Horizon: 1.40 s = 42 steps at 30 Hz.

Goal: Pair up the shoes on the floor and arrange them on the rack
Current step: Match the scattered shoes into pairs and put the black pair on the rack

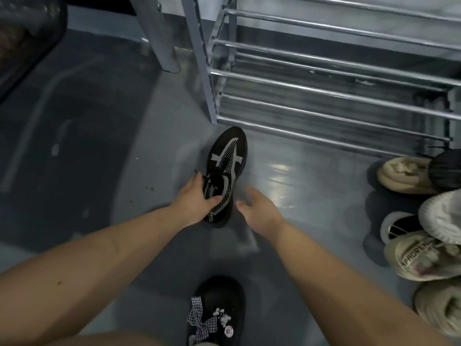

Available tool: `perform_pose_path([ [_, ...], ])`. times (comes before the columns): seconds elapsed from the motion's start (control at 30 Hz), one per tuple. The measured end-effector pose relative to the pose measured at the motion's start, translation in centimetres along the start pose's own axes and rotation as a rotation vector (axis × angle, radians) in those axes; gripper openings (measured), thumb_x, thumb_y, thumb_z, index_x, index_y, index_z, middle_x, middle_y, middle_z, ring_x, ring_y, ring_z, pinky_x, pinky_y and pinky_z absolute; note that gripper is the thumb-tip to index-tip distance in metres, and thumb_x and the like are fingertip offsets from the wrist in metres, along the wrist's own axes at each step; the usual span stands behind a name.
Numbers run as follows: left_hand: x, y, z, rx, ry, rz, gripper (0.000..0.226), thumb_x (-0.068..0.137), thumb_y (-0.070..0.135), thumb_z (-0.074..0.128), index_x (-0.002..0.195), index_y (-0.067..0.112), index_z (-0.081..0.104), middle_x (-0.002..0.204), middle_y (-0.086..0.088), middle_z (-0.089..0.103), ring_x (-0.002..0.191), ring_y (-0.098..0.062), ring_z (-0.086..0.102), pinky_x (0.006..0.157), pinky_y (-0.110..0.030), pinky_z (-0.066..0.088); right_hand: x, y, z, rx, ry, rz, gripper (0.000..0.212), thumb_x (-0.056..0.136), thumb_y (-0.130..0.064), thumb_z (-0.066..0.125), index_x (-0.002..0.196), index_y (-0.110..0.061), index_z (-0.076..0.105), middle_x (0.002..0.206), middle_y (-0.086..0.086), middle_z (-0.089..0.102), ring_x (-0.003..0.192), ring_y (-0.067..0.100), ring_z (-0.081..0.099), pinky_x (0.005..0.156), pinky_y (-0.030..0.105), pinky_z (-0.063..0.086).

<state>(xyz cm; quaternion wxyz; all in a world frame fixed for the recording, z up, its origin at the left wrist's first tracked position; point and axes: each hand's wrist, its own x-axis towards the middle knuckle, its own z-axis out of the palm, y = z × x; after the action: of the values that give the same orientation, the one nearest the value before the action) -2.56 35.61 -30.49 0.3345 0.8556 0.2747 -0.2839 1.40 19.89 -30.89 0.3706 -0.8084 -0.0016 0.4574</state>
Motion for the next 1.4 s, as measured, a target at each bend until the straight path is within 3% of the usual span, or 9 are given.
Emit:
perform_pose_path([
  [0.1, -0.8, 1.5, 0.4, 0.428, -0.024, 0.256, 0.085, 0.093, 0.047, 0.047, 0.151, 0.013, -0.005, 0.160, -0.005, -0.006, 0.148, -0.021, -0.001, 0.119, -0.032, 0.004, -1.2, 1.1, -1.6, -0.397, 0.048, -0.014, 0.070, 0.097, -0.039, 0.043, 0.153, -0.019, 0.005, 0.161, 0.005, 0.008, 0.147, 0.022, 0.013, 0.117, 0.031, 0.017],
  [0.27, -3.4, 6.5, 1.9, 0.754, -0.089, 0.557, 0.079, 0.095, 0.049, 0.037, 0.151, 0.016, -0.007, 0.158, -0.007, -0.017, 0.147, -0.021, -0.013, 0.119, -0.034, -0.006, -5.6, 3.1, -5.3, -0.626, 0.168, -0.037, 0.075, 0.095, -0.043, 0.046, 0.153, -0.023, 0.002, 0.161, 0.006, -0.003, 0.148, 0.026, 0.003, 0.118, 0.037, 0.014],
  [0.53, -9.4, 19.5, 1.2, 0.991, 0.014, 0.823, 0.077, 0.095, 0.051, 0.038, 0.152, 0.020, -0.004, 0.159, -0.008, -0.016, 0.148, -0.021, -0.007, 0.120, -0.035, 0.001, -15.7, 7.9, -14.3, -0.702, 0.430, -0.012, 0.078, 0.094, -0.048, 0.044, 0.153, -0.023, 0.000, 0.161, 0.007, -0.004, 0.148, 0.026, 0.003, 0.119, 0.039, 0.014],
  [0.7, -14.0, 29.4, 0.6, 1.265, 0.082, 0.997, 0.078, 0.095, 0.053, 0.037, 0.152, 0.017, -0.002, 0.159, -0.010, -0.010, 0.148, -0.023, 0.000, 0.119, -0.031, 0.003, -22.1, 12.4, -20.6, -0.643, 0.623, 0.056, 0.076, 0.093, -0.048, 0.045, 0.152, -0.021, 0.006, 0.160, 0.009, 0.003, 0.147, 0.028, 0.006, 0.118, 0.041, 0.017],
  [0.87, -17.5, 37.2, 4.0, 1.325, 0.122, 1.072, 0.079, 0.094, 0.053, 0.040, 0.152, 0.015, 0.001, 0.160, -0.009, 0.000, 0.147, -0.023, 0.008, 0.120, -0.032, 0.010, -25.9, 17.5, -24.4, -0.557, 0.737, 0.212, 0.076, 0.094, -0.050, 0.043, 0.153, -0.020, 0.005, 0.160, 0.010, 0.003, 0.148, 0.028, 0.005, 0.117, 0.044, 0.021],
  [0.97, -17.5, 38.4, 7.7, 1.288, 0.106, 1.093, 0.079, 0.094, 0.054, 0.039, 0.152, 0.014, 0.003, 0.159, -0.010, 0.006, 0.146, -0.024, 0.012, 0.119, -0.034, 0.013, -26.3, 19.8, -25.5, -0.519, 0.757, 0.283, 0.077, 0.094, -0.050, 0.044, 0.153, -0.020, 0.005, 0.160, 0.009, 0.002, 0.148, 0.029, 0.005, 0.117, 0.044, 0.020],
  [1.17, -14.7, 36.6, 12.5, 1.290, -0.013, 0.916, 0.085, 0.092, 0.057, 0.039, 0.151, 0.016, -0.006, 0.159, -0.013, -0.005, 0.147, -0.028, 0.007, 0.119, -0.039, 0.012, -24.3, 21.1, -26.5, -0.353, 0.857, 0.285, 0.073, 0.093, -0.048, 0.046, 0.150, -0.017, 0.012, 0.159, 0.014, 0.006, 0.146, 0.032, 0.010, 0.116, 0.045, 0.019],
  [1.3, -13.5, 37.9, 13.7, 1.097, -0.070, 0.841, 0.087, 0.091, 0.057, 0.044, 0.152, 0.016, -0.004, 0.160, -0.010, -0.006, 0.146, -0.029, 0.008, 0.118, -0.040, 0.016, -23.1, 20.8, -27.0, -0.152, 0.983, 0.250, 0.075, 0.093, -0.047, 0.048, 0.150, -0.015, 0.012, 0.150, 0.017, 0.020, 0.136, 0.033, 0.027, 0.108, 0.043, 0.030],
  [1.4, -12.5, 38.4, 15.0, 1.030, -0.136, 0.796, 0.094, 0.088, 0.057, 0.049, 0.151, 0.016, -0.008, 0.159, -0.011, -0.007, 0.146, -0.030, 0.009, 0.118, -0.041, 0.016, -22.8, 20.9, -28.5, -0.019, 1.063, 0.252, 0.078, 0.092, -0.045, 0.050, 0.151, -0.014, 0.009, 0.147, 0.015, 0.023, 0.135, 0.032, 0.029, 0.105, 0.042, 0.033],
])
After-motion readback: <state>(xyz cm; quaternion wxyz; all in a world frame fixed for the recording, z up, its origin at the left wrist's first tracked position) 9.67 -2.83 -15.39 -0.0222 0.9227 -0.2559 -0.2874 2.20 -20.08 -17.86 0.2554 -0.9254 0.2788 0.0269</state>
